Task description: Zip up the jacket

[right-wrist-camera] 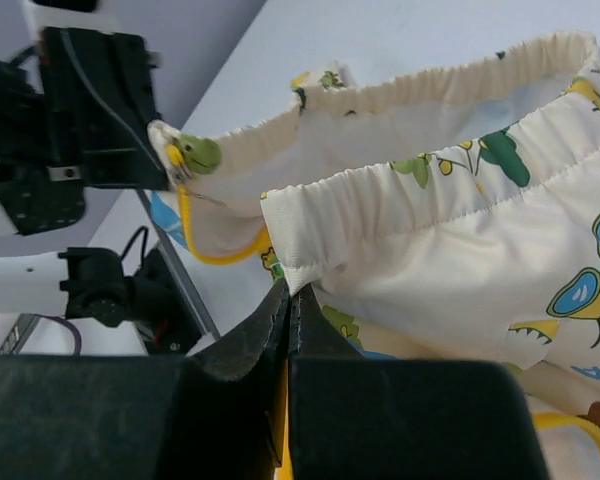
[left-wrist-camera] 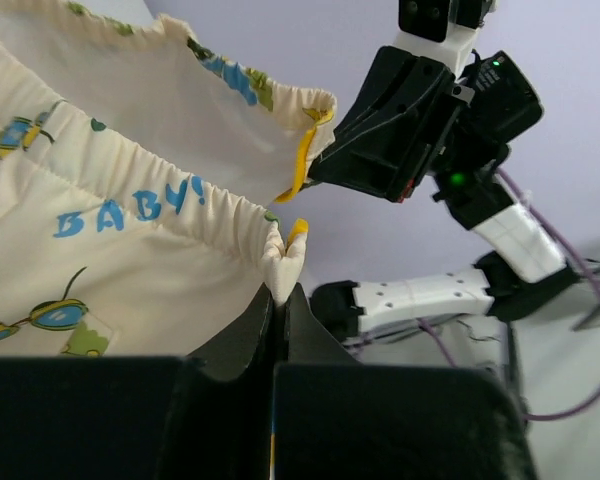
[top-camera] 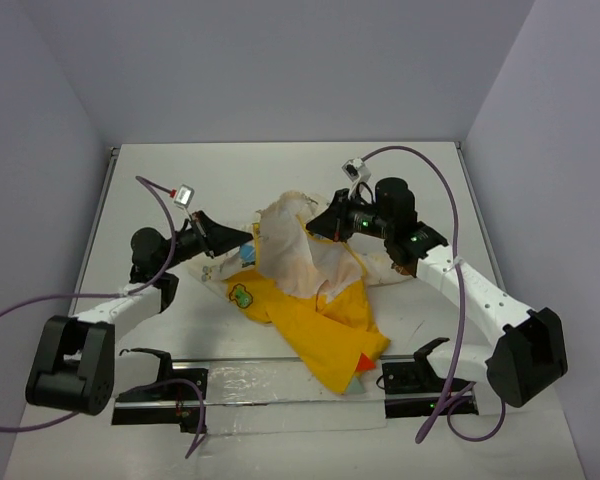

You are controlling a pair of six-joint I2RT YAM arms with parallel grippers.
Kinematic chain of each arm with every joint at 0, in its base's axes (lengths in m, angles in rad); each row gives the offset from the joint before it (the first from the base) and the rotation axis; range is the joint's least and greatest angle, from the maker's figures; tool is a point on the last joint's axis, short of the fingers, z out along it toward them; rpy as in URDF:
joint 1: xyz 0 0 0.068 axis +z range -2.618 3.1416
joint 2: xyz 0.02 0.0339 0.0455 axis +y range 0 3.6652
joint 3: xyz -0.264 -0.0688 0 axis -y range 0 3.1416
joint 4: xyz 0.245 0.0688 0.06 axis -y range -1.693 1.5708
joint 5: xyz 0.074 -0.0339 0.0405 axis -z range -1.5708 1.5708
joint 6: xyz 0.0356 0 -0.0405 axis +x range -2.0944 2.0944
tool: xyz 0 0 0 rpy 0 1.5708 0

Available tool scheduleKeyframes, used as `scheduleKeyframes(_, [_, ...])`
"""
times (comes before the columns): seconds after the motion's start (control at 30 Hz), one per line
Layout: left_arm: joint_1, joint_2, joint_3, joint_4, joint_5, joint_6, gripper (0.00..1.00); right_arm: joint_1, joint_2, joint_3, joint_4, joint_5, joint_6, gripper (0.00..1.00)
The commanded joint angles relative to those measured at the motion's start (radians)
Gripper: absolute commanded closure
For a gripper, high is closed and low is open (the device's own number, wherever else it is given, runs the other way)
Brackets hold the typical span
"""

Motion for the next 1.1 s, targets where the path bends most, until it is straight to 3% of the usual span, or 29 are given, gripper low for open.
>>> scheduleKeyframes(0.0, [-0.005,0.145,0.001,0.572,0.085,-0.245,1.00,0.010,-0.046,0.001,0.170,-0.115,0.077,1.00])
scheduleKeyframes(0.07, [-0.009,0.220,0.012,0.711,0.078,-0.328,1.00,0.021,-0.041,0.007,0.157,-0.093,0.065,1.00])
scheduleKeyframes(0.17, [-0.024,0.275,0.039,0.786,0.075,-0.387,1.00,0.027,-0.016,0.021,0.121,-0.057,0.047,1.00])
scheduleKeyframes(0.53, [-0.065,0.267,0.070,0.767,0.038,-0.370,1.00,0.059,0.109,-0.018,0.159,0.005,0.080,1.00])
scheduleKeyframes(1.07, [-0.088,0.240,0.092,0.752,0.025,-0.356,1.00,0.107,0.219,-0.024,0.238,-0.134,0.102,1.00])
